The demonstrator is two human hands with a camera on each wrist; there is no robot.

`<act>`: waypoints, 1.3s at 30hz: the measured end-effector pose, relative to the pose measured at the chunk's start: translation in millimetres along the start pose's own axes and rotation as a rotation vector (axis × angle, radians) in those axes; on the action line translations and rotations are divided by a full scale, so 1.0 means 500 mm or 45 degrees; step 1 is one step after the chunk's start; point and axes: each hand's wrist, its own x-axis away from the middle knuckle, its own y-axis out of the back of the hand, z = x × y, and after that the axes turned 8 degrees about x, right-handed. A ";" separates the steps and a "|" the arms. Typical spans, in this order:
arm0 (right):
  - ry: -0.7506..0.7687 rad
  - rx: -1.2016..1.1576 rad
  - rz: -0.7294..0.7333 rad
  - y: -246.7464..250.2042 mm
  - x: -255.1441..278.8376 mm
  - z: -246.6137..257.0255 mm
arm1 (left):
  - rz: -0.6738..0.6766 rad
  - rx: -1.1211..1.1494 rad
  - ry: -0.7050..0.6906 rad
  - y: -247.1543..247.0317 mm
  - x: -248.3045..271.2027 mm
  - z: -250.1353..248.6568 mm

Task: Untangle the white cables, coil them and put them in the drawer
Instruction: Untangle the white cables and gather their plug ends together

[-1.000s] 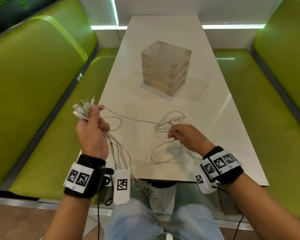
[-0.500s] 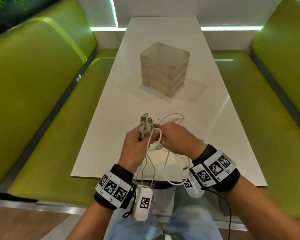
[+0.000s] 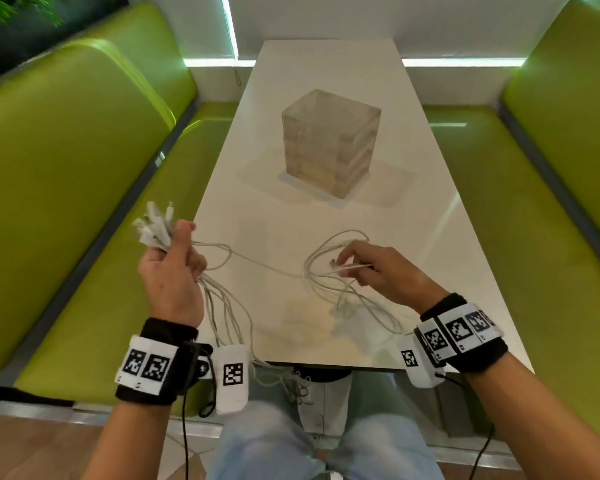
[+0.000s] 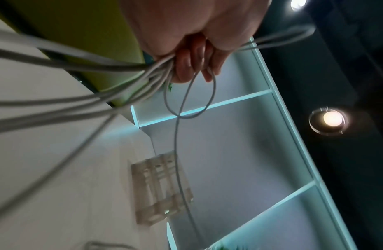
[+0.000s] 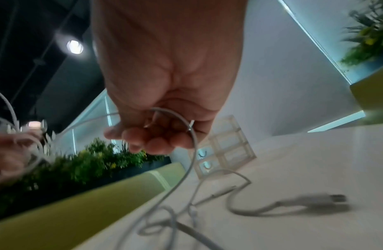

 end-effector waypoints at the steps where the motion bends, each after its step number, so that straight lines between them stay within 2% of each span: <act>1: 0.054 -0.075 -0.046 0.004 0.007 0.020 | 0.042 -0.050 0.032 -0.005 0.010 0.007; 3: 0.156 -0.185 -0.093 0.005 0.010 0.060 | 0.176 -0.218 0.114 -0.027 0.041 0.029; 5: 0.173 -0.145 -0.142 -0.001 0.002 0.089 | 0.333 -0.388 0.198 -0.052 0.081 0.049; 10: 0.093 0.301 -0.281 -0.024 -0.027 0.113 | 0.671 -0.437 0.351 -0.084 0.145 0.068; 16: 0.096 0.572 -0.312 -0.034 -0.036 0.107 | 0.732 -0.194 0.511 -0.085 0.147 0.056; 20: 0.204 0.359 -0.277 -0.036 -0.022 0.118 | 0.834 -0.361 0.467 -0.097 0.152 0.051; 22: 0.235 0.229 -0.229 -0.033 -0.018 0.121 | 0.783 -0.352 0.424 -0.096 0.145 0.046; 24: 0.184 0.093 -0.126 -0.021 -0.012 0.111 | 0.595 -0.239 0.415 -0.081 0.120 0.035; 26: 0.105 0.116 0.093 -0.010 -0.002 0.094 | 0.382 -0.088 0.385 -0.060 0.082 0.018; 28: 0.046 0.222 0.288 -0.007 0.010 0.075 | 0.249 -0.010 0.315 -0.043 0.052 -0.002; 30: 0.023 0.204 0.331 -0.012 0.019 0.059 | 0.170 0.014 0.260 -0.033 0.033 -0.021; 32: -0.003 0.019 0.291 -0.018 0.029 0.052 | 0.158 -0.003 0.251 -0.022 0.026 -0.029; 34: -0.024 -0.174 0.330 -0.021 0.040 0.051 | 0.225 -0.058 0.250 -0.016 0.029 -0.026; 37: -0.046 -0.322 0.587 -0.043 0.063 0.057 | 0.314 -0.128 0.271 -0.012 0.045 -0.007; 39: -0.010 -0.182 0.723 -0.075 0.073 0.053 | 0.322 -0.143 0.283 -0.015 0.057 0.004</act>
